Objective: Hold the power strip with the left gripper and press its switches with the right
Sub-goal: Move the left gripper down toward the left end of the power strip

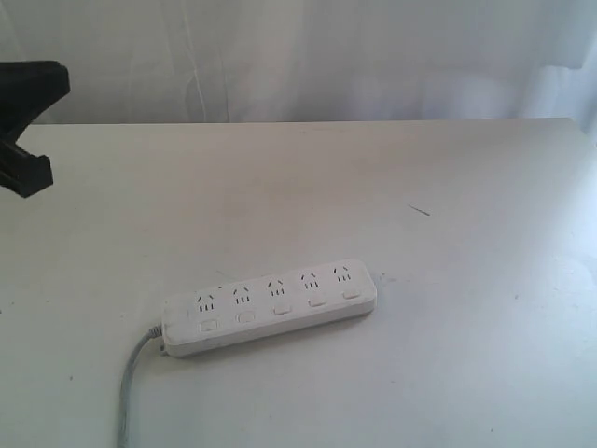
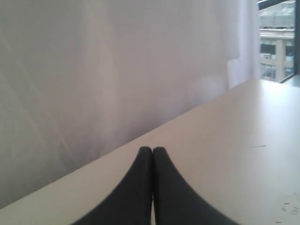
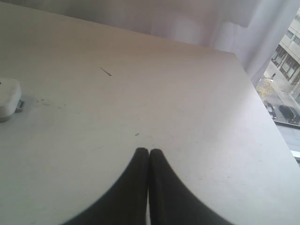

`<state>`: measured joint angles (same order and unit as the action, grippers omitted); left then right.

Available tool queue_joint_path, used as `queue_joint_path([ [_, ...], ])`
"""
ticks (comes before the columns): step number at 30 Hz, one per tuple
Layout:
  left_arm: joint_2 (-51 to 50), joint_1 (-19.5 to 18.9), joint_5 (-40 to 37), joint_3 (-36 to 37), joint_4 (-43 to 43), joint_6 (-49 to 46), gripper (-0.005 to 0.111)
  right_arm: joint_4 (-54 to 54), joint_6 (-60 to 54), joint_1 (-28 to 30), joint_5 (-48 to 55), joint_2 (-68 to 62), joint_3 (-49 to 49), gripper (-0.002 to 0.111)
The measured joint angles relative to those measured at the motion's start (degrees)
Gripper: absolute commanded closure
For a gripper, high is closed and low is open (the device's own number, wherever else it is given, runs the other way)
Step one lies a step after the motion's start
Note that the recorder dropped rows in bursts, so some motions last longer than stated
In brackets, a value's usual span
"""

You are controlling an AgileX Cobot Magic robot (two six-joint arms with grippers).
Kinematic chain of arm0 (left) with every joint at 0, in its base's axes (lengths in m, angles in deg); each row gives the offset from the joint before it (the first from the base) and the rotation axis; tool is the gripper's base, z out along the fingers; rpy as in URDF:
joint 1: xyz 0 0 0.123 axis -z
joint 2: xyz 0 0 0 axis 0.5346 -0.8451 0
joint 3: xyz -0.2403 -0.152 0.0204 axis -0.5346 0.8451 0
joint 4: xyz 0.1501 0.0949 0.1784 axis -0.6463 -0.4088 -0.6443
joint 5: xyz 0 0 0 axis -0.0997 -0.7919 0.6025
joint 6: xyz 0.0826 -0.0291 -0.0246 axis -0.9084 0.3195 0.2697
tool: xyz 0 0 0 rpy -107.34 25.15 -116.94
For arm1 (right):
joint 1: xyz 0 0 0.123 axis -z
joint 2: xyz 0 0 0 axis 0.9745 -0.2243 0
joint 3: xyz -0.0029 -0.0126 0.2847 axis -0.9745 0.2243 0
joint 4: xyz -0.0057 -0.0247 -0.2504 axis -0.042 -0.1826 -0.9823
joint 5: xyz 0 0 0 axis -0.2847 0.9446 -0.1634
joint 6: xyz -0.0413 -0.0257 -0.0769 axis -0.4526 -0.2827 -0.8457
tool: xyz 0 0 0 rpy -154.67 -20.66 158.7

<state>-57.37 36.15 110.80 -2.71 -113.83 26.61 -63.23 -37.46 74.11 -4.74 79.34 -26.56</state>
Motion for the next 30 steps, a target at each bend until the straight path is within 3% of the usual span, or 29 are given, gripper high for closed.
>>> queue_joint_path([
  [5, 0.00, 0.13, -8.38, 2.62, 10.84, -9.40, 0.107, 0.00, 0.00, 0.00, 0.00, 0.00, 0.00, 0.108],
  [9, 0.00, 2.61, -15.64, 2.74, 17.91, -19.28, 0.107, 0.00, 0.00, 0.00, 0.00, 0.00, 0.00, 0.108],
  [13, 0.00, 8.21, -23.68, 2.74, 24.92, -35.49, 0.107, 0.00, 0.00, 0.00, 0.00, 0.00, 0.00, 0.108],
  [20, 0.00, 22.10, -43.97, 0.74, 39.87, -72.56, 0.107, 0.00, 0.00, 0.00, 0.00, 0.00, 0.00, 0.108],
  [22, 0.00, 24.76, -48.71, -1.04, 43.19, -78.28, 0.107, 0.00, 0.00, 0.00, 0.00, 0.00, 0.00, 0.108],
  [30, -4.10, 26.22, -61.73, -10.84, 54.85, -90.34, 0.107, 0.00, 0.00, 0.00, 0.00, 0.00, 0.00, 0.108],
])
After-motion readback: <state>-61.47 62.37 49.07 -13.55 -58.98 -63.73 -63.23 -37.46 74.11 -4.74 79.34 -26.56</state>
